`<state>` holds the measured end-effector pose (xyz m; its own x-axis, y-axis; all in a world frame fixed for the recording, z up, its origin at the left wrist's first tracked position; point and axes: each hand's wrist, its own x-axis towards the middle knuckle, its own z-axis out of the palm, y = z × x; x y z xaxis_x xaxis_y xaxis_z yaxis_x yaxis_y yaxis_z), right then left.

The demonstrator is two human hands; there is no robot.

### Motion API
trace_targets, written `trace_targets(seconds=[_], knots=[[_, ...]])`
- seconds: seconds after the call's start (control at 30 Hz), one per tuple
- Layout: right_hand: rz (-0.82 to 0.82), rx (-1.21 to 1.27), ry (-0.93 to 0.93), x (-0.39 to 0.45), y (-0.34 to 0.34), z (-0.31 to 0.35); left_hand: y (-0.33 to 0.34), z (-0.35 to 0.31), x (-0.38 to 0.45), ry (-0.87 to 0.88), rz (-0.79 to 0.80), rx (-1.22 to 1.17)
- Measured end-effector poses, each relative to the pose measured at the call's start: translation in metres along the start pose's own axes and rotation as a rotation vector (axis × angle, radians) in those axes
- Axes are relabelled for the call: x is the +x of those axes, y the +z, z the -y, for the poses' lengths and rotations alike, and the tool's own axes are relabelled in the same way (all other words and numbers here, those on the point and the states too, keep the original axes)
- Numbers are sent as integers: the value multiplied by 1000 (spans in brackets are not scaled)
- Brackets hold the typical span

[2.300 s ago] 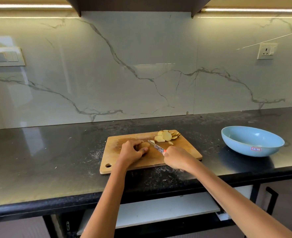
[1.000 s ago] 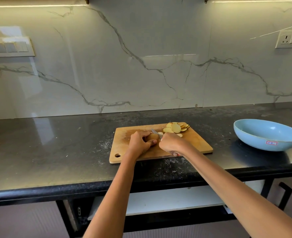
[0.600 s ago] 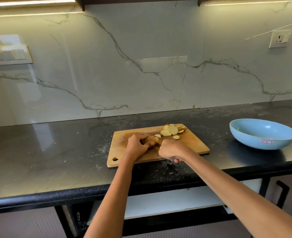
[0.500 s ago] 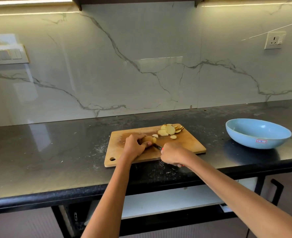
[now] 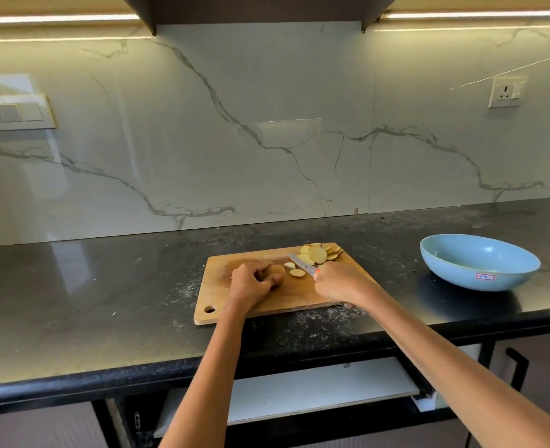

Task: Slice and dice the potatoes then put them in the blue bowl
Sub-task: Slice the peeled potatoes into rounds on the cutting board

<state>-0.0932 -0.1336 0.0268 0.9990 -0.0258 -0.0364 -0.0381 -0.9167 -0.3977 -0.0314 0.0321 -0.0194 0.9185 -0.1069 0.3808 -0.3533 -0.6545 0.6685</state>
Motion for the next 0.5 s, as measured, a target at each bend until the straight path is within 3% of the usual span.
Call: trace_targets(seconds=[0.5], knots=[[13,-56,-29,-5,8,29,0,1,1,8,-5,-40]])
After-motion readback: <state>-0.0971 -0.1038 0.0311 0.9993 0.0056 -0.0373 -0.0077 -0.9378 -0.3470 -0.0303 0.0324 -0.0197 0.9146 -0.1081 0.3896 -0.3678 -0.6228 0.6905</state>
